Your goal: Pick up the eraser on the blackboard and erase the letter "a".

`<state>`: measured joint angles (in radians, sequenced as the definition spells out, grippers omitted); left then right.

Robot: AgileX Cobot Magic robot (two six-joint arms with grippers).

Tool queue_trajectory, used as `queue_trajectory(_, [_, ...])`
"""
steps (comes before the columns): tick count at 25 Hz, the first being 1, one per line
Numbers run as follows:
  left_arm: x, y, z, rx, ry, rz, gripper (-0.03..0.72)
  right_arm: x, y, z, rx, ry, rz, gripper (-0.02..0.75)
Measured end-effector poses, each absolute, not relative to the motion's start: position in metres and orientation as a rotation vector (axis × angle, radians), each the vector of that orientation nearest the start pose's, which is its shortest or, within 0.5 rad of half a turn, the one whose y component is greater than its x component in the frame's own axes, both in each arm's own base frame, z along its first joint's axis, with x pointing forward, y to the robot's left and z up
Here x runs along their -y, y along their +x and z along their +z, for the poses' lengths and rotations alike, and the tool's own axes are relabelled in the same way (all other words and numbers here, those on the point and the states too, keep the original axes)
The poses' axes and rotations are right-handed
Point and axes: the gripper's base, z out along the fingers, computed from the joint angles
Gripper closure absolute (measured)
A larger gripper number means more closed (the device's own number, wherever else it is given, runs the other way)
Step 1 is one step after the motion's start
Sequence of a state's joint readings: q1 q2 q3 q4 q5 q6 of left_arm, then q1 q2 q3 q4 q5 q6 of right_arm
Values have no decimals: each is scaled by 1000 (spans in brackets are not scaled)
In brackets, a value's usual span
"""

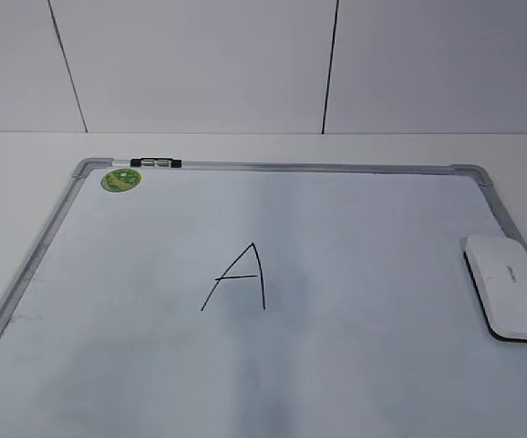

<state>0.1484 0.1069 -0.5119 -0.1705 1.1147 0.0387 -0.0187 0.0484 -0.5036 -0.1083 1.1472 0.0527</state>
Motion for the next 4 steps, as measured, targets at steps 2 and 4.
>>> queue_trajectory(2, [13, 9, 277, -2178, -116, -104, 418, 9, -2, 272, -2171, 85, -113, 146])
queue_trajectory(4, [13, 9, 277, -2177, -116, -104, 420, 9, -2, 272, -2171, 85, -113, 146])
